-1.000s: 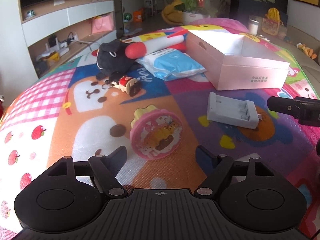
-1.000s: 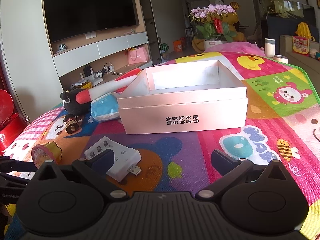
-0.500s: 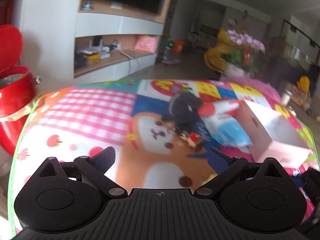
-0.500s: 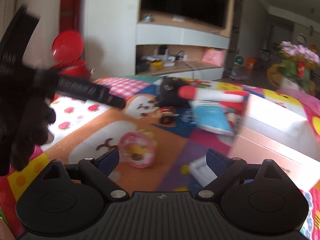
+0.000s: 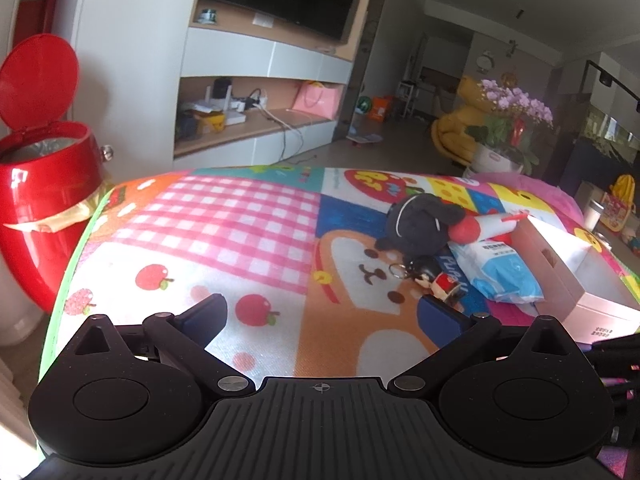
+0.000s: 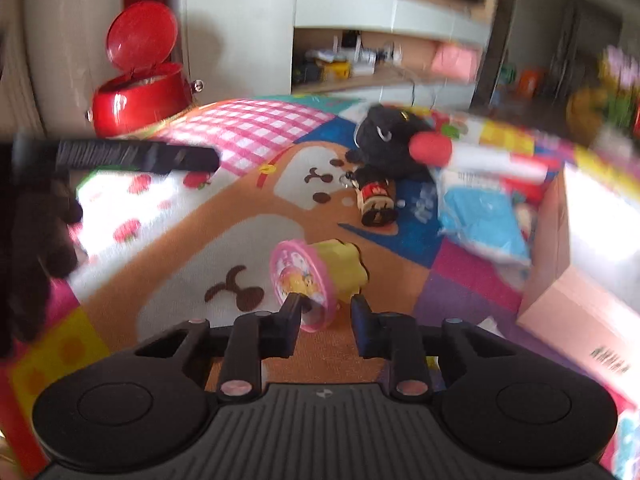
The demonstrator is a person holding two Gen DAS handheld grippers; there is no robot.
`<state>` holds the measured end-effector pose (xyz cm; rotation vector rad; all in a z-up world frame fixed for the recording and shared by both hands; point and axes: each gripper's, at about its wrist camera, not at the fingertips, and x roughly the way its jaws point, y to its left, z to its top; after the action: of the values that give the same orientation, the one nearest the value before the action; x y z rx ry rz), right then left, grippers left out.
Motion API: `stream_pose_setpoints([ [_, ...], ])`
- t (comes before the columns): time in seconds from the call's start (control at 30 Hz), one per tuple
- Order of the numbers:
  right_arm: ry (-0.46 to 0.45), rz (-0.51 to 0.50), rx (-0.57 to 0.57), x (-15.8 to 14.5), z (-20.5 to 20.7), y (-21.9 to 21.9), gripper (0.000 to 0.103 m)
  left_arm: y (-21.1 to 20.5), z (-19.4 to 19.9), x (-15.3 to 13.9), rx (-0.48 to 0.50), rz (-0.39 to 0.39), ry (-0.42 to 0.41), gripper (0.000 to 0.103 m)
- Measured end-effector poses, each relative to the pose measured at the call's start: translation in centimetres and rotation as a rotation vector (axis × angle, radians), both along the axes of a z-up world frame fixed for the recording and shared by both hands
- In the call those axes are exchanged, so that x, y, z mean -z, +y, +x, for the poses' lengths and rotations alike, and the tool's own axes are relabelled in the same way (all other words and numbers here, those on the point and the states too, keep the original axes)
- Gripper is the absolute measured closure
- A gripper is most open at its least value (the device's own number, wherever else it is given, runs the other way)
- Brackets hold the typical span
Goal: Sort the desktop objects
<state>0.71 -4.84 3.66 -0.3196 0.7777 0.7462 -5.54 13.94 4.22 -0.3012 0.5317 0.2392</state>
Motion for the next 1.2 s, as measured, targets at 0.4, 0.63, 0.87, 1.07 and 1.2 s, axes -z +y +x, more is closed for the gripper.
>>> stream_pose_setpoints([
  [0.4, 0.116, 0.197, 0.075, -0.5, 3.2, -3.0, 0.067, -0.9, 0.2, 0.3, 0.041, 0.025, 0.001, 0.000],
  [0.63, -0.137, 0.029, -0.007, 0.8, -1.6, 1.3, 0.030, -0.1, 0.3, 0.7, 0.012, -0.010, 0.017, 0.000],
  [0.87, -0.132, 0.024, 0.070, 1.2, -0.6, 2.2, 0.047, -0.2, -0.2, 0.5, 0.043, -0.004, 0.012, 0.000],
  [1.07, 0.069, 0.046, 0.054, -1.5, 1.7, -0.4, 0.047, -0.7, -0.1, 1.2, 0.084, -0.014, 0.029, 0.000],
  [1.2, 0.070, 0.023, 0.074, -1.6, 2.4, -0.8, 0.047, -1.5, -0.2, 1.2, 0.131, -0.001, 0.027, 0.000],
])
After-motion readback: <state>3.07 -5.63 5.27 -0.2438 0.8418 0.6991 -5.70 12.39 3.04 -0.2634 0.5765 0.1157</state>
